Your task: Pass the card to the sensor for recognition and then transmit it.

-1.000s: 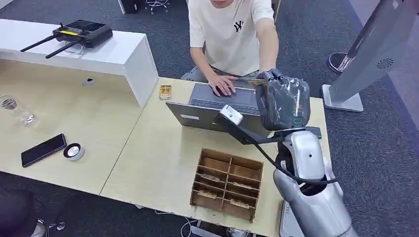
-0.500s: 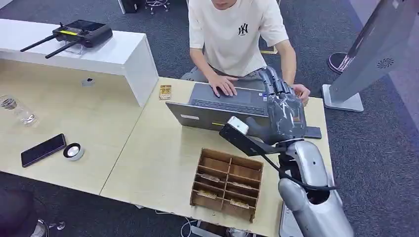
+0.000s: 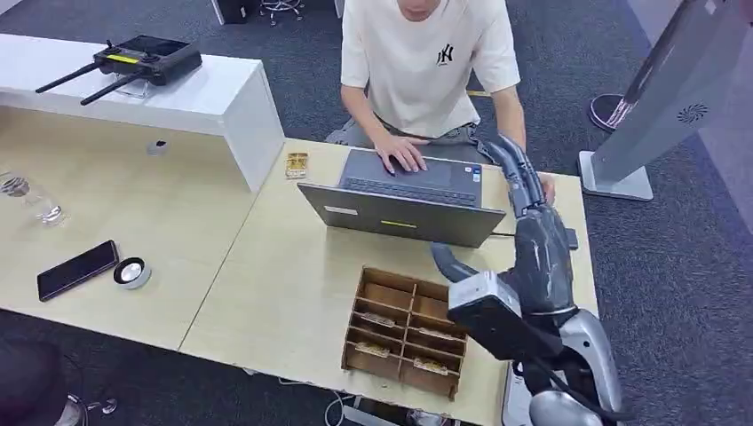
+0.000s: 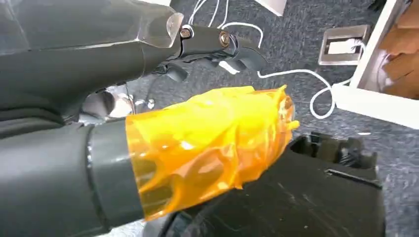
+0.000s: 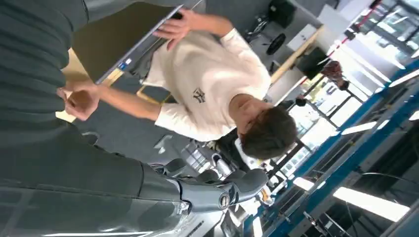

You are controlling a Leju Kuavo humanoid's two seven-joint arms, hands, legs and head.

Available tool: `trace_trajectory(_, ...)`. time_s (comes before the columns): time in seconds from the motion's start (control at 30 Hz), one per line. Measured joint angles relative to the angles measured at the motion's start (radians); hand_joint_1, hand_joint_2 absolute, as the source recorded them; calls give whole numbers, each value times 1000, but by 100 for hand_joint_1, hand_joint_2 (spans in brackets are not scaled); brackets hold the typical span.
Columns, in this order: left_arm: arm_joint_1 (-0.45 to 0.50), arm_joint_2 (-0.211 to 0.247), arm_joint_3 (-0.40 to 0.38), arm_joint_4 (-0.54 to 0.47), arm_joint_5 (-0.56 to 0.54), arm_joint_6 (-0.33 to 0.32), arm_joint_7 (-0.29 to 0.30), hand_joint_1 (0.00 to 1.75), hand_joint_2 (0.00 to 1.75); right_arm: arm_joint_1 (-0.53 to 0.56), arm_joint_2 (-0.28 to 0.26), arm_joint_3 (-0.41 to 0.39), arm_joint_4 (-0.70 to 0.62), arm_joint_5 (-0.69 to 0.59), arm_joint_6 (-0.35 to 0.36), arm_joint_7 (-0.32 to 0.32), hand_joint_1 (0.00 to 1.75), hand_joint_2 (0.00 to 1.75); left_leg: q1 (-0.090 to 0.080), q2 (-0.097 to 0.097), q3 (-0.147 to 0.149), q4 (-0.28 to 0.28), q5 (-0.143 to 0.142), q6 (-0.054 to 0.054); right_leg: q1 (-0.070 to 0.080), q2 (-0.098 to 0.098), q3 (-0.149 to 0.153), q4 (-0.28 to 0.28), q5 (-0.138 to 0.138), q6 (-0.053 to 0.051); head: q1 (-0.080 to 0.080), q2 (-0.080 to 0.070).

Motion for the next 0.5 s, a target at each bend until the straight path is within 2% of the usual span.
trace_trajectory(0.03,0,-2,2,4,3,5,0,0,0,10,-3,-1,-12,-8,0,-6,87,175,0,0,0,0,0,0,0,0,0,0,0,0,0,0)
trace_trajectory(0.07,2,-3,5,7,7,11,0,0,0,25,-6,-3,-26,-13,0,-14,143,175,0,1,0,0,0,0,0,1,0,0,0,0,0,0)
trace_trajectory(0.2,11,-4,15,12,19,26,1,0,0,103,-27,-8,-84,-15,-3,-45,143,175,0,-1,0,0,0,0,0,-1,0,0,0,0,0,0)
trace_trajectory(0.27,17,-3,17,14,22,29,2,0,0,138,-38,-8,-109,-6,-6,-55,175,175,0,0,-1,0,0,0,0,0,0,0,0,0,0,0)
trace_trajectory(0.47,18,-5,22,19,35,40,7,0,0,203,-74,-6,-151,14,-10,-81,175,175,0,0,-1,0,0,1,0,0,0,0,0,0,0,0)
trace_trajectory(0.5,18,-6,23,19,37,43,7,0,0,213,-86,-2,-153,24,-11,-86,155,175,0,0,-1,0,0,1,0,0,0,0,0,0,0,0)
